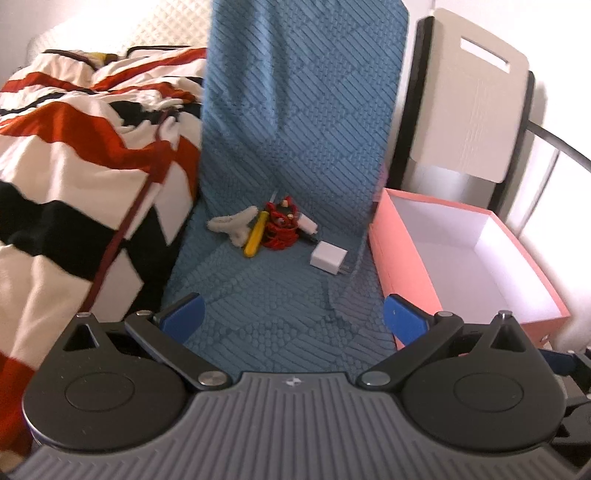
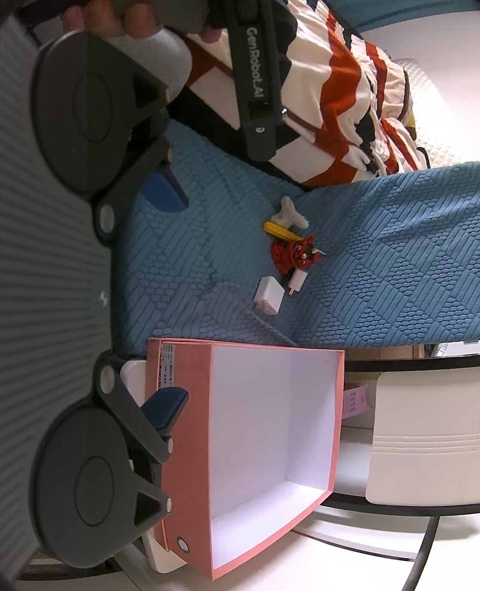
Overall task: Organize rigid objects
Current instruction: 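Grasp the white fluffy toy with the left tool while the right tool grasps the white charger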
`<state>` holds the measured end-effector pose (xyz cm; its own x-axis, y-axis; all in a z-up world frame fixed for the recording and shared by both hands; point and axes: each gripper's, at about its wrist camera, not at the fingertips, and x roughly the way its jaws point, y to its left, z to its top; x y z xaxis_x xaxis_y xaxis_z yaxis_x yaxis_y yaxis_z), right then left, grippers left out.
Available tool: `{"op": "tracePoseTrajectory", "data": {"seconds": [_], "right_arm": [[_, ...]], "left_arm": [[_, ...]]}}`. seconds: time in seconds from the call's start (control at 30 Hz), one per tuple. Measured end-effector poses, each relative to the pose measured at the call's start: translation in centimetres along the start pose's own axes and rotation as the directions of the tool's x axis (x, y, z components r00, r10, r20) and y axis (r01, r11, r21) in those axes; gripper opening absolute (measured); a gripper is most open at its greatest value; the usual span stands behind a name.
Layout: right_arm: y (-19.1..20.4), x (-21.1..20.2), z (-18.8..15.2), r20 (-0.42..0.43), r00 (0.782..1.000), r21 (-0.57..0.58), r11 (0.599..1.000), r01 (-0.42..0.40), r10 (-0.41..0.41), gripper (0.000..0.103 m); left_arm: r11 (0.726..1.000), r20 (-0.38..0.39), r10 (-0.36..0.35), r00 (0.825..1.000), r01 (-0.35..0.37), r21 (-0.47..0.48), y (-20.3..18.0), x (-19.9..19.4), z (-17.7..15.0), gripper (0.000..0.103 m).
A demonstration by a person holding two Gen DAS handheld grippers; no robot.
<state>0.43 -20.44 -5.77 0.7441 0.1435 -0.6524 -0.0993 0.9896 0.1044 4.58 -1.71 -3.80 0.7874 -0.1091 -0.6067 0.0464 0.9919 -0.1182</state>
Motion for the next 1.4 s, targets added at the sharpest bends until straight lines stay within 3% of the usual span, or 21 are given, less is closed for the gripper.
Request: {"op": "tracePoseTrajectory", "data": {"seconds": [0.2, 0.4, 0.47, 0.53, 0.63, 0.73, 0.9, 1.3, 1.4], "right_arm": [[-0.2, 2.3, -0.2, 0.010, 1.000, -0.003, 1.000, 0.005, -0.005, 0.103], [0.9, 5.0, 0.1, 0.029, 1.000, -0.021, 1.000, 0.007, -0.006, 0.103], [1.5, 5.9, 0.5, 0.041, 0.999, -0.045, 0.999, 0.014, -0.012, 0.103], [1.9, 6.6, 0.9, 0.041, 0.999, -0.074, 0.997, 0.011, -0.008, 0.103], [2.4, 7.8, 1.6, 0.059, 0.998, -0.096, 0.995, -0.003, 0.009, 0.103], [2.7, 9.1, 2.4, 0.078, 0.997, -0.113, 0.994, -0.004, 0.013, 0.103], [2.5, 11.8, 3.5, 0.095, 0.995, -0.092, 0.996, -0.002, 0.011, 0.103], [2.6, 16.8, 6.4, 0.128, 0.991, -0.113, 0.993, -0.022, 0.037, 0.103], [2.7, 17.9, 7.0, 0.114, 0.989, -0.120, 0.989, -0.084, 0.098, 0.103]], "left_arm": [[1.000, 0.033, 0.010, 0.999, -0.010, 0.021, 1.1, 3.7, 0.2, 0.103], [0.998, -0.011, -0.017, 1.000, 0.016, -0.057, 3.6, 9.2, -0.4, 0.103], [0.997, 0.008, 0.020, 1.000, -0.020, -0.071, 4.4, 10.4, -0.3, 0.103], [0.998, 0.031, 0.050, 0.998, -0.048, -0.037, 4.9, 11.9, 0.0, 0.103], [0.999, 0.012, 0.036, 0.999, -0.036, -0.018, 5.8, 14.5, 0.1, 0.103], [0.998, -0.024, -0.044, 0.999, 0.043, -0.036, 6.7, 17.0, -0.1, 0.103], [1.000, 0.000, 0.008, 1.000, -0.008, 0.013, 6.4, 18.9, 0.8, 0.103], [0.998, -0.076, 0.024, 0.997, -0.028, -0.057, 8.8, 25.1, 4.0, 0.103], [0.998, -0.129, 0.051, 0.990, -0.057, -0.040, 9.6, 27.1, 4.8, 0.103]]}}
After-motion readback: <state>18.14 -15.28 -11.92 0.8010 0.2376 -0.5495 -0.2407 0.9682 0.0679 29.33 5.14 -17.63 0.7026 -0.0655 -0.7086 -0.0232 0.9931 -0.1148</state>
